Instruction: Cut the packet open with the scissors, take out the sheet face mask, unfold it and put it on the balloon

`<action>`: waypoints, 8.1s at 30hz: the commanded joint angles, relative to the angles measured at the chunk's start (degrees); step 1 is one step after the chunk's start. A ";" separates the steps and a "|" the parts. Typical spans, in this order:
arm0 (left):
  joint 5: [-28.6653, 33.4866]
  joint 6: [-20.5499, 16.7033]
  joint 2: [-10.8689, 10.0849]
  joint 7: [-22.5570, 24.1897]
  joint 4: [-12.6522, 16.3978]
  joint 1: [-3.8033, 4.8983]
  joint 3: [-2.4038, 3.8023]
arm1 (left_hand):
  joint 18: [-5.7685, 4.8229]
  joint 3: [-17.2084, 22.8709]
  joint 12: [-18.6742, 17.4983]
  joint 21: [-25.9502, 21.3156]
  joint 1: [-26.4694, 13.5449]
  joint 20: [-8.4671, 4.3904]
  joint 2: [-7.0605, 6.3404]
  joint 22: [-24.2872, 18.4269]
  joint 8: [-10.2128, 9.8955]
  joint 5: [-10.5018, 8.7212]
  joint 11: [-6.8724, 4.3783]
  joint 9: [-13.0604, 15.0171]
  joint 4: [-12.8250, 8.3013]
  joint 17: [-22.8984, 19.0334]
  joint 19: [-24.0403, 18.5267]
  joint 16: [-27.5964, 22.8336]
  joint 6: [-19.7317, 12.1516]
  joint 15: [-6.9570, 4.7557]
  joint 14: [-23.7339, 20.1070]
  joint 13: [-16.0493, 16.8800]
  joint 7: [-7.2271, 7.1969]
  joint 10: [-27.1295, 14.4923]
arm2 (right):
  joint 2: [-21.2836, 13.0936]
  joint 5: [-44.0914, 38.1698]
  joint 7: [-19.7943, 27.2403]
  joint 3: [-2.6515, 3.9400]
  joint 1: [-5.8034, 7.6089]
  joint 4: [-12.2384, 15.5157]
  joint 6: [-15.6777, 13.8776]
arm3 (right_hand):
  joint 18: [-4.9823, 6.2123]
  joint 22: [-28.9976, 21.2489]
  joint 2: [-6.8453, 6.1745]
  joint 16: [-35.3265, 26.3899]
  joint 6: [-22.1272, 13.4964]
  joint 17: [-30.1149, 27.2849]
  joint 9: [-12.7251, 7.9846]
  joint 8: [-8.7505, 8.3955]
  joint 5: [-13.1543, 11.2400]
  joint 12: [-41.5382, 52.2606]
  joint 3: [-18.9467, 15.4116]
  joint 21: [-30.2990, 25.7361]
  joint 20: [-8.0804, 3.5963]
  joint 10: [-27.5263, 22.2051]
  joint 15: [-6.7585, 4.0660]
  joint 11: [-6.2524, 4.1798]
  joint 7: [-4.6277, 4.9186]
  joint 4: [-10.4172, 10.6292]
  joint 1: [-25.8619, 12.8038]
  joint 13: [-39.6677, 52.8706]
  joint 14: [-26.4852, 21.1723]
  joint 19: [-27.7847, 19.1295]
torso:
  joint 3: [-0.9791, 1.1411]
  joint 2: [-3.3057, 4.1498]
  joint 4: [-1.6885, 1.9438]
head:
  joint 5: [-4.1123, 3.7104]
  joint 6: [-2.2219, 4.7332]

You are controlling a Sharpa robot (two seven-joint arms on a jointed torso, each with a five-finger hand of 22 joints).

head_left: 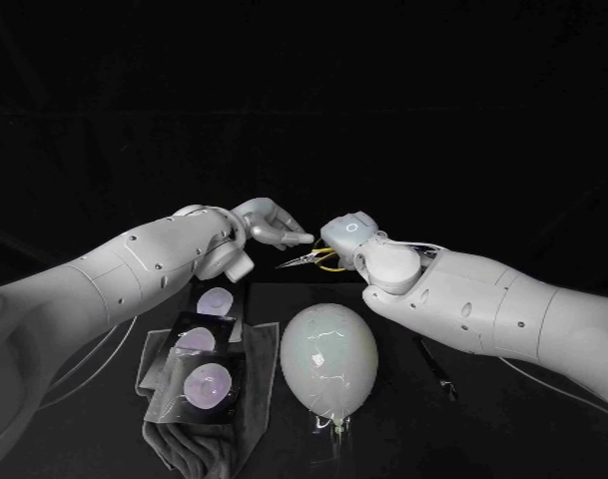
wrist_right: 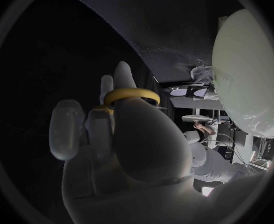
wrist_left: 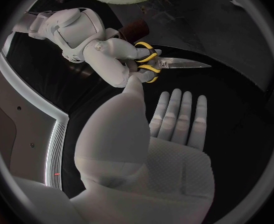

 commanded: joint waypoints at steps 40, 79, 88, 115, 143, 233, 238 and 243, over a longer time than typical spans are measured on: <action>0.62 7.86 1.17 -2.52 -0.04 0.04 0.05 | 4.10 9.29 2.00 3.43 15.54 -0.34 11.13 1.10 3.41 -0.18 -5.68 2.11 -1.82 6.51 8.56 7.36 10.15 -5.63 13.06 0.20 -2.02 13.24 | -0.59 -2.65 -2.10 0.06 0.04 2.03 -4.37 | -0.78 10.84 10.72 0.38 0.57 0.38 0.02 -0.38 -0.34 -0.03 0.38 0.52 0.01 4.94 -0.23 -2.55 -0.07 -0.08 8.59 -0.24 2.71 0.55 | 0.04 -0.17 0.03 | -0.34 -0.65; 0.21 6.06 0.24 -7.81 1.34 -0.03 0.01 | 4.21 33.47 0.54 20.34 5.56 -3.13 2.63 12.00 8.51 -0.22 -7.02 13.67 -6.67 14.96 6.60 8.23 9.66 -7.24 17.16 1.35 -2.60 21.01 | -4.80 13.87 12.64 0.49 0.33 6.55 -13.70 | 5.63 -10.17 -9.29 -27.28 -7.28 -33.68 -20.56 -5.52 1.24 -9.98 14.51 -47.15 1.17 -8.20 1.21 -0.96 -0.18 14.62 -6.94 -25.19 -3.69 -10.43 | 0.09 -0.22 0.00 | 0.43 -1.23; -0.24 5.22 0.09 -9.08 1.41 -0.03 0.01 | 4.13 34.71 0.52 22.07 4.46 -3.17 2.43 13.26 8.44 -0.23 -7.03 14.51 -7.54 15.50 5.44 8.12 9.60 -7.27 17.21 1.55 -2.62 21.11 | -5.44 12.69 12.87 0.50 0.46 7.45 -12.74 | 6.54 -14.25 -12.47 -35.21 -6.73 -39.80 -22.32 -5.82 1.64 -10.49 19.23 -56.20 1.24 -9.14 0.49 -1.50 -0.89 14.66 -9.48 -25.32 -5.09 -12.54 | 0.08 -0.20 0.01 | 0.63 -1.41; 0.70 6.01 -0.10 -11.01 1.46 -0.02 -0.02 | 4.14 35.94 0.62 23.99 3.10 -3.11 2.31 14.64 8.46 -0.24 -7.14 15.70 -8.50 16.20 4.22 8.09 9.58 -7.39 17.43 1.91 -2.72 21.41 | -6.82 8.86 13.20 0.49 0.71 9.06 -10.41 | 3.33 -2.13 -17.03 -17.99 -5.40 -16.38 -26.41 -5.16 3.57 -10.05 35.49 -33.96 -0.19 -8.45 -0.36 -1.64 -1.40 13.57 -12.00 -25.31 1.46 -3.07 | 0.02 -0.21 0.07 | 0.70 -1.47; 0.41 -11.87 -5.64 9.54 8.22 -1.65 -0.43 | 4.33 36.54 0.49 25.35 2.20 -3.08 2.14 15.58 8.37 -0.24 -7.10 16.57 -9.16 16.63 3.63 7.90 9.45 -7.33 17.36 2.08 -2.69 21.26 | -20.80 74.43 24.77 1.17 -0.23 16.10 -14.76 | 2.81 3.44 -19.32 -11.75 -6.30 -10.69 -28.35 -6.15 -0.29 -10.60 41.27 -30.84 3.76 -7.53 4.56 3.68 5.67 11.91 -17.42 -25.29 0.33 -4.29 | 0.07 -0.23 0.07 | -0.14 -0.01; 9.88 -10.51 -6.91 7.88 14.97 -2.93 -0.44 | 3.21 34.82 -0.76 22.92 -1.76 -1.12 -1.92 14.55 4.98 -0.25 -4.74 16.22 -8.04 16.31 -1.24 4.36 5.75 -4.91 11.70 0.49 -0.72 14.08 | -15.98 91.42 34.78 1.20 -2.16 15.38 -22.06 | -0.10 10.23 -8.22 -1.61 1.74 0.01 -20.81 7.13 -2.40 -5.44 48.47 -6.29 0.32 9.45 0.02 -2.08 -0.16 6.09 -13.96 -21.98 2.72 0.98 | 0.00 -0.26 0.07 | -1.58 -0.14; 10.24 -12.11 -6.83 6.70 14.72 -2.93 -0.45 | 2.67 33.77 -0.51 18.60 -2.85 -0.05 -4.22 11.99 2.29 -0.29 -3.05 14.71 -6.65 15.59 -3.95 2.21 3.57 -3.27 7.79 -0.07 0.84 9.70 | -16.10 90.65 33.49 1.20 -2.10 15.26 -23.36 | -0.11 10.23 -8.37 -1.57 1.57 0.01 -20.18 7.69 -2.41 -5.42 48.94 -6.18 0.23 9.76 -0.07 -2.18 -0.25 5.77 -14.19 -21.70 2.73 0.93 | 0.01 -0.24 0.07 | -1.68 -0.07; 10.35 -14.16 -6.85 5.24 13.97 -2.92 -0.47 | 0.14 31.44 -0.41 12.71 -3.41 0.17 -6.00 8.54 0.02 -0.26 -1.54 13.36 -5.43 14.50 -7.86 0.00 1.72 -1.66 3.56 -0.02 2.26 6.02 | -16.16 90.05 31.32 1.21 -1.98 14.38 -25.47 | -0.10 10.21 -8.48 -1.64 1.49 -0.18 -19.74 8.09 -2.41 -5.38 49.26 -6.19 0.16 10.00 -0.13 -2.26 -0.33 5.54 -14.38 -21.49 2.69 0.89 | 0.02 -0.25 0.04 | -1.83 -0.06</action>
